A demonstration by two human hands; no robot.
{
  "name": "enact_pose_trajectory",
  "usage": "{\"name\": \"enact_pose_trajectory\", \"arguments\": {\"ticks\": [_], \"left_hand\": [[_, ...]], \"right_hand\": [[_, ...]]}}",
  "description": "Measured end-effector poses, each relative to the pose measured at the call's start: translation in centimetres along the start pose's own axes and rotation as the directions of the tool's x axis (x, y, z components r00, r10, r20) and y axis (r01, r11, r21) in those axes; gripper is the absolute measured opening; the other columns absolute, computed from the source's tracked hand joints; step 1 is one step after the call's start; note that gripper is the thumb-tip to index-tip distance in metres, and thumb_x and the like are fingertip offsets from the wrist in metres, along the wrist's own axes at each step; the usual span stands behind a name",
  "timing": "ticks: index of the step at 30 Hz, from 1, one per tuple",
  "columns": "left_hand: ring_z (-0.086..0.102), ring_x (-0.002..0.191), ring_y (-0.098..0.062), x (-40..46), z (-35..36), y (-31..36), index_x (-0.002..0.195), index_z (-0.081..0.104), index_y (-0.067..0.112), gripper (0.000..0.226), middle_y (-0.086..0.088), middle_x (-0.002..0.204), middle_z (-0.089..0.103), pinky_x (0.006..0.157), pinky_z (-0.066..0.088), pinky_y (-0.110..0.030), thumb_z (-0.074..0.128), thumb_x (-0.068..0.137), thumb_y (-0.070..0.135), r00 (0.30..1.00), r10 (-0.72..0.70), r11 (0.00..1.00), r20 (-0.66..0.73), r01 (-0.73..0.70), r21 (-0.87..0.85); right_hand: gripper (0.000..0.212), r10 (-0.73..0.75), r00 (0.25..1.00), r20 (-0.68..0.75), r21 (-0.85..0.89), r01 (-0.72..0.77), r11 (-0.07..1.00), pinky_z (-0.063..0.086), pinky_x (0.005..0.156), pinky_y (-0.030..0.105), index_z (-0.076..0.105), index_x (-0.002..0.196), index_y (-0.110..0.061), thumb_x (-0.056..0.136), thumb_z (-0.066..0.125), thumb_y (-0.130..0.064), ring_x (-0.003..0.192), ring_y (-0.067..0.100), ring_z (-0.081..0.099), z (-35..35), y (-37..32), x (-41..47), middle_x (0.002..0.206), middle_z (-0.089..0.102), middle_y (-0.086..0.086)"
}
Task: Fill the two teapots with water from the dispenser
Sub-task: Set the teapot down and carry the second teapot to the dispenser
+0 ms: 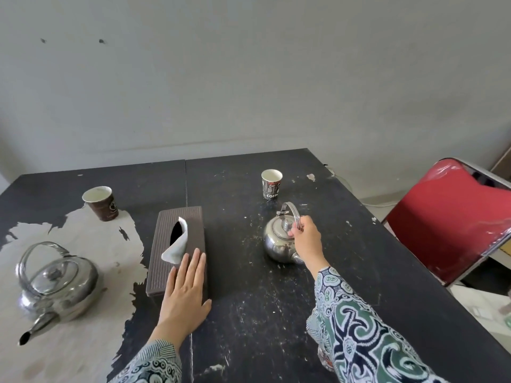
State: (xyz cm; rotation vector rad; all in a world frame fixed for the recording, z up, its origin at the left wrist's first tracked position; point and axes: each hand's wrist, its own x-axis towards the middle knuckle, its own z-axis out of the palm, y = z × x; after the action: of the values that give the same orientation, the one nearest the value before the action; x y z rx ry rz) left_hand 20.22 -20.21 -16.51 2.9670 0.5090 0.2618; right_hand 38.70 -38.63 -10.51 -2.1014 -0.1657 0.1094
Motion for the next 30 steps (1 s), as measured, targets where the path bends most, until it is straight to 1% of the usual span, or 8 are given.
{"name": "enact_pose_trajectory", "arguments": {"ticks": [3, 6, 8, 12, 17, 19, 24, 30], "left_hand": [[-0.027, 0.134, -0.022, 0.3, -0.9, 0.1, 0.136, -0.025, 0.011, 0.094, -0.003, 0.151, -0.024, 0.111, -0.013, -0.038, 0.049, 0.088, 0.041, 0.985, -0.034, 0.999, 0.167, 0.034, 0.002], [-0.023, 0.140, -0.021, 1.3, -2.5, 0.1, 0.144, -0.018, 0.013, 0.088, -0.002, 0.153, -0.023, 0.115, -0.009, -0.039, 0.046, 0.090, 0.039, 0.933, -0.031, 0.996, 0.359, 0.057, -0.064], [-0.017, 0.143, -0.019, 1.9, -4.2, 0.0, 0.146, -0.011, 0.014, 0.083, -0.001, 0.155, -0.017, 0.117, -0.004, -0.039, 0.047, 0.091, 0.036, 0.919, -0.031, 0.977, 0.393, 0.112, -0.183], [-0.010, 0.144, -0.018, 2.1, -8.5, 0.0, 0.146, -0.006, 0.015, 0.083, -0.002, 0.157, -0.011, 0.117, 0.001, -0.039, 0.052, 0.090, 0.034, 0.968, -0.024, 0.930, 0.250, 0.113, -0.349], [-0.003, 0.144, -0.019, 0.0, -15.9, 0.5, 0.147, -0.004, 0.014, 0.102, -0.004, 0.157, -0.003, 0.117, 0.007, -0.037, 0.066, 0.078, 0.043, 0.998, -0.033, 0.842, 0.045, 0.052, -0.537], [0.000, 0.144, -0.021, -1.4, -18.8, 0.8, 0.147, -0.004, 0.014, 0.110, -0.004, 0.157, 0.001, 0.117, 0.010, -0.040, 0.072, 0.073, 0.041, 0.998, -0.065, 0.806, -0.022, 0.040, -0.591], [0.007, 0.142, -0.022, -7.1, -24.7, -0.7, 0.146, -0.002, 0.013, 0.125, -0.008, 0.153, 0.011, 0.116, 0.013, -0.039, 0.082, 0.058, 0.041, 0.953, -0.235, 0.774, -0.191, 0.065, -0.629], [0.016, 0.139, -0.023, -17.2, -29.6, -6.8, 0.146, -0.002, 0.016, 0.130, -0.008, 0.150, 0.018, 0.114, 0.019, -0.041, 0.087, 0.053, 0.035, 0.829, -0.424, 0.751, -0.365, 0.097, -0.653]], "right_hand": [[0.013, -0.044, 0.999, -0.003, -0.011, 0.044, 0.999, 0.034, 0.057, 0.024, 0.046, 0.080, -0.006, 0.093, 0.042, -0.005, 0.080, 0.025, 0.055, 0.2, -0.9, -0.5, 0.088, 0.063, 0.014], [0.014, -0.131, 0.991, 0.005, 0.004, 0.131, 0.991, 0.035, 0.050, 0.005, 0.045, 0.078, -0.007, 0.091, 0.044, -0.001, 0.066, 0.013, 0.048, -0.3, -2.9, -1.5, 0.071, 0.052, -0.001], [0.012, -0.202, 0.978, 0.054, 0.007, 0.202, 0.979, 0.035, 0.053, 0.002, 0.047, 0.079, -0.008, 0.090, 0.047, -0.002, 0.063, 0.002, 0.048, -0.8, -4.9, -2.2, 0.069, 0.050, -0.007], [0.011, -0.342, 0.926, 0.160, 0.044, 0.339, 0.940, 0.037, 0.063, 0.019, 0.050, 0.080, -0.013, 0.089, 0.052, -0.007, 0.079, 0.014, 0.055, -1.9, -9.4, -4.4, 0.084, 0.060, 0.002], [0.005, -0.492, 0.830, 0.264, 0.124, 0.477, 0.870, 0.050, 0.078, 0.032, 0.053, 0.085, -0.010, 0.089, 0.053, -0.008, 0.083, 0.019, 0.064, -3.6, -15.8, -9.6, 0.082, 0.065, 0.003], [0.003, -0.531, 0.789, 0.308, 0.156, 0.509, 0.847, 0.050, 0.076, 0.029, 0.053, 0.088, -0.009, 0.090, 0.053, -0.009, 0.079, 0.014, 0.063, -4.2, -18.2, -11.8, 0.082, 0.065, 0.003], [0.004, -0.608, 0.667, 0.430, 0.291, 0.535, 0.793, 0.041, 0.053, 0.002, 0.052, 0.088, -0.011, 0.091, 0.053, -0.009, 0.061, -0.007, 0.057, -4.1, -24.2, -18.9, 0.081, 0.064, 0.004], [0.008, -0.715, 0.449, 0.537, 0.361, 0.644, 0.675, 0.037, 0.049, 0.005, 0.051, 0.084, -0.011, 0.089, 0.055, -0.006, 0.056, -0.007, 0.055, -0.2, -31.0, -29.0, 0.079, 0.065, 0.005]]}}
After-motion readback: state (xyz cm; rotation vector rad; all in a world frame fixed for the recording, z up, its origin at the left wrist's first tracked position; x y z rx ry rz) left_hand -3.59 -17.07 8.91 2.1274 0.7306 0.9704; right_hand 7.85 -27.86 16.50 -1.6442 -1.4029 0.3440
